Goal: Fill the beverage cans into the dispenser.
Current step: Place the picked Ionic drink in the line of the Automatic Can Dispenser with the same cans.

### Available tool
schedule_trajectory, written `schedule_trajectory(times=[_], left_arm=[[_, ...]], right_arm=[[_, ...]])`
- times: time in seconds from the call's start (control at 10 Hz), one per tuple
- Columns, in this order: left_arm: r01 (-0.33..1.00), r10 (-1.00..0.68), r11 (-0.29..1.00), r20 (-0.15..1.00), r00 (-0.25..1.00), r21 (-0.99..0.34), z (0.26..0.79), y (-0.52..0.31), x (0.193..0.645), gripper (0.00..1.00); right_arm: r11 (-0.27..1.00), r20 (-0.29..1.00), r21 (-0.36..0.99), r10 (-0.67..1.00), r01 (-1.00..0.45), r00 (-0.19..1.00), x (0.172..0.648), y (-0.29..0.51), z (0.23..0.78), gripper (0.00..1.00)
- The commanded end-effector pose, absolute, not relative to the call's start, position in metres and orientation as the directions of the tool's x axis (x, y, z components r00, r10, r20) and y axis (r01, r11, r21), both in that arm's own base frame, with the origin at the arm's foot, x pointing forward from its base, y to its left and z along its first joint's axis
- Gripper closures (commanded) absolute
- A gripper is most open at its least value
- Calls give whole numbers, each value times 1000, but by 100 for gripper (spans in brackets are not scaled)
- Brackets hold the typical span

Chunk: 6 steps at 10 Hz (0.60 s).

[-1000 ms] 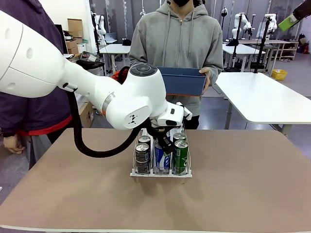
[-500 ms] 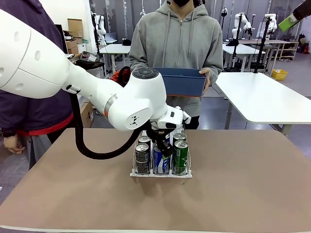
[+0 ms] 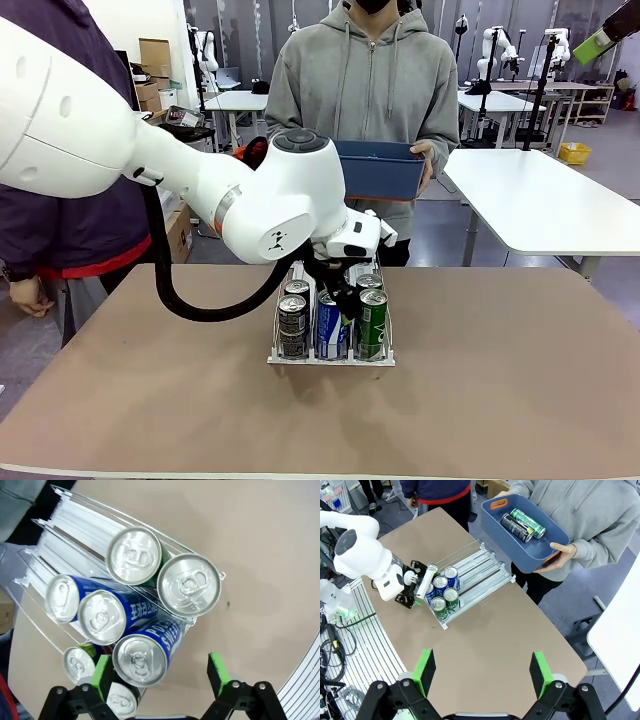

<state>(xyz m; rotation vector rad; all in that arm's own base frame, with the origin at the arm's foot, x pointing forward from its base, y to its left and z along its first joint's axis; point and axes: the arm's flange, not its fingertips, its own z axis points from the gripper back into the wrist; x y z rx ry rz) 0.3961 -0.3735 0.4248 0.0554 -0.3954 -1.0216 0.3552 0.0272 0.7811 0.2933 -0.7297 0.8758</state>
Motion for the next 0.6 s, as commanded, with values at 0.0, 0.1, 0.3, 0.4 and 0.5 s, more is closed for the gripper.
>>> schedule_trajectory(times=[0.0,0.1,0.3,0.4,0.5], left_arm=[[772,-801,578,364,474,266,437,-366,375,0],[758,-787,592,398,470,275,444,-366,370,0],[775,-788,573,441,430,267,445,-368,356,0],[778,-799,573,389,459,258,457,-368,375,0],[778,-799,573,389,459,258,457,-368,375,0]], right_arm=[[619,686,-53,592,-784,422,354,27,780,0],[619,686,-53,592,-784,422,354,27,780,0],[619,686,-53,592,-784,422,354,27,780,0],[619,686,-53,592,-784,422,354,27,780,0],[619,686,-53,592,-784,422,354,27,780,0]])
